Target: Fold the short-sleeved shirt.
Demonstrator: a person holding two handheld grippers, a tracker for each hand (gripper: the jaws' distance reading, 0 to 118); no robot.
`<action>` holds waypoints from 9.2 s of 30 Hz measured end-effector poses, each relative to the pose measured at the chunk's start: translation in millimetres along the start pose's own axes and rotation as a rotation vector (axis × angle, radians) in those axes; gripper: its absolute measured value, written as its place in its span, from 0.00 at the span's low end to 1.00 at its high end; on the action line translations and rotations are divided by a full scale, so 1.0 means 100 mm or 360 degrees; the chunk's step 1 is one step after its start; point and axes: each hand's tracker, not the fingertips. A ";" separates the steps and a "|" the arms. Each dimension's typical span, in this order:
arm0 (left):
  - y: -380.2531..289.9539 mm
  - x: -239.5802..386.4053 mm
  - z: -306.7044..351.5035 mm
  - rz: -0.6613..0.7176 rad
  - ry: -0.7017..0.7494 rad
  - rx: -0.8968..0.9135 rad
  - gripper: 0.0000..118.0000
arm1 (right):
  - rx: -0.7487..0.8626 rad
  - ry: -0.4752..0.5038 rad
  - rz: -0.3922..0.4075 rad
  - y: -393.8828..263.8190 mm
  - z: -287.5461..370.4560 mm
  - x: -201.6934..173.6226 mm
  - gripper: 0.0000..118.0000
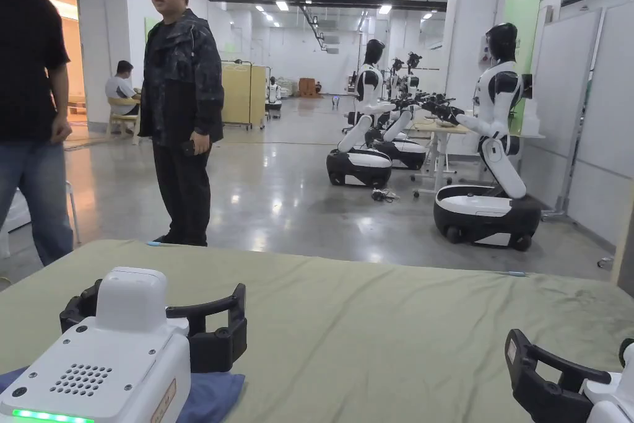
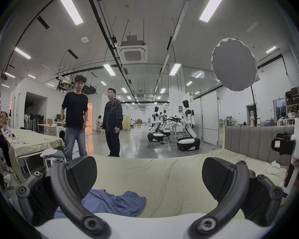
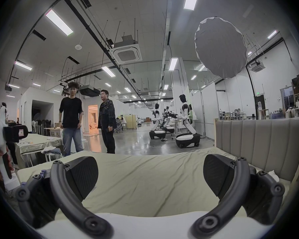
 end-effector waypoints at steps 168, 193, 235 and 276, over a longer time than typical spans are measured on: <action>0.05 -0.03 0.39 0.0027 -0.0242 -0.0136 0.48 | -0.0221 0.0117 -0.0011 -0.17 0.46 0.46 0.00; -2.24 -0.35 -2.12 0.0327 -0.0260 -0.1402 0.97 | -0.0301 0.0157 0.0039 -0.12 0.36 0.16 0.00; -1.94 -0.51 -1.74 0.0335 -0.0309 -0.1255 0.01 | -0.1212 0.0324 -0.0035 -1.17 -2.44 0.95 1.00; 0.25 -0.36 -0.69 0.0259 -0.0293 -0.0463 0.01 | -0.0299 0.0205 -0.0213 0.84 -0.93 1.41 0.04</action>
